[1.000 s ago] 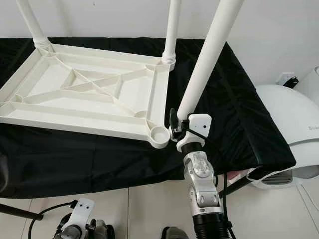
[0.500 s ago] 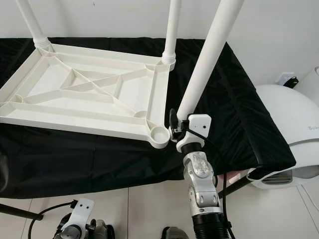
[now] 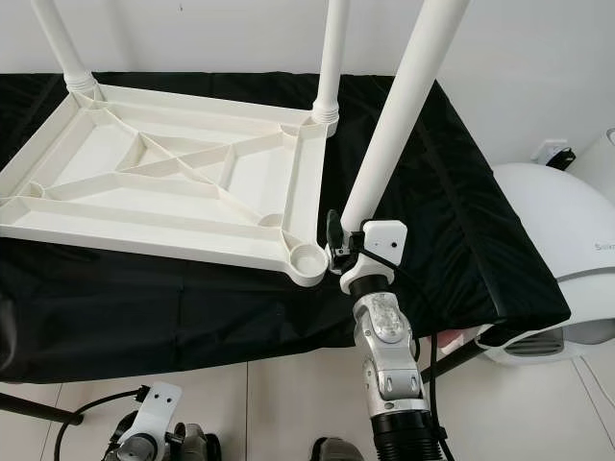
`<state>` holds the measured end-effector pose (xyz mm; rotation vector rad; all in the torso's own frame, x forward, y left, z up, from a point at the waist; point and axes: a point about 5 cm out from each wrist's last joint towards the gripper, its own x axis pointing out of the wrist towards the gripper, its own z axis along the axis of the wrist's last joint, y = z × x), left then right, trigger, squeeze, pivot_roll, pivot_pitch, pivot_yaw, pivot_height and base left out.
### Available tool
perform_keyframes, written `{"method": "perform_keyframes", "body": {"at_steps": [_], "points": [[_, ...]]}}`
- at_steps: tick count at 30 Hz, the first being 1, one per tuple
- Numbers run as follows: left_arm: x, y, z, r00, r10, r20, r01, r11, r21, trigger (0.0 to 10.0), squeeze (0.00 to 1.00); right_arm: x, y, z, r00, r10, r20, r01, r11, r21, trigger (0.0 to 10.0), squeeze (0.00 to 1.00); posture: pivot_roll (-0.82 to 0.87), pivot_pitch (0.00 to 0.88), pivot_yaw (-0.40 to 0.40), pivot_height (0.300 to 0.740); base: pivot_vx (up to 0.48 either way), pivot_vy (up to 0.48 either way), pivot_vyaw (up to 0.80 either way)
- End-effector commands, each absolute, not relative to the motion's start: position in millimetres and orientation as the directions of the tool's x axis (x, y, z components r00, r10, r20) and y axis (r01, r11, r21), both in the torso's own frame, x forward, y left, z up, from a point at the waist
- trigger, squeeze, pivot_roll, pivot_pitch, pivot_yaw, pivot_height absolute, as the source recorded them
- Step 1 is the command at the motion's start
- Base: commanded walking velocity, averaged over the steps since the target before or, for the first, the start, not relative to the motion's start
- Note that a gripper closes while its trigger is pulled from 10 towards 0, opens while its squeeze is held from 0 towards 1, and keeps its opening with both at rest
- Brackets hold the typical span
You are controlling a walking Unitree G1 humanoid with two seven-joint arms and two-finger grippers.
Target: Building children table
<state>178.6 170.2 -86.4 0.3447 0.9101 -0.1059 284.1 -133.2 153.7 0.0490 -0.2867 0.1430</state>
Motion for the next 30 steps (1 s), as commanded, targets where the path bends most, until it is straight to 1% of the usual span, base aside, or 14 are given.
{"method": "perform_keyframes", "body": {"at_steps": [1, 30], "points": [[161.2, 168.8, -94.9, 0.544, 0.004, -0.839, 0.289, 0.938, 0.192, 10.0, 0.0, 283.7, -132.9, 154.9, 0.945, 0.133, 0.299, -0.147, 0.989, 0.027, 10.0, 0.0, 0.05, 0.099, 0.01, 0.74, 0.0, 0.0, 0.0], [158.8, 168.6, -95.9, 0.539, 0.005, -0.843, 0.282, 0.941, 0.186, 10.0, 0.0, 282.6, -133.9, 154.6, 0.946, 0.131, 0.296, -0.145, 0.989, 0.025, 10.0, 0.0, 0.04, 0.111, 0.007, 0.74, 0.0, 0.0, 0.0]]}}
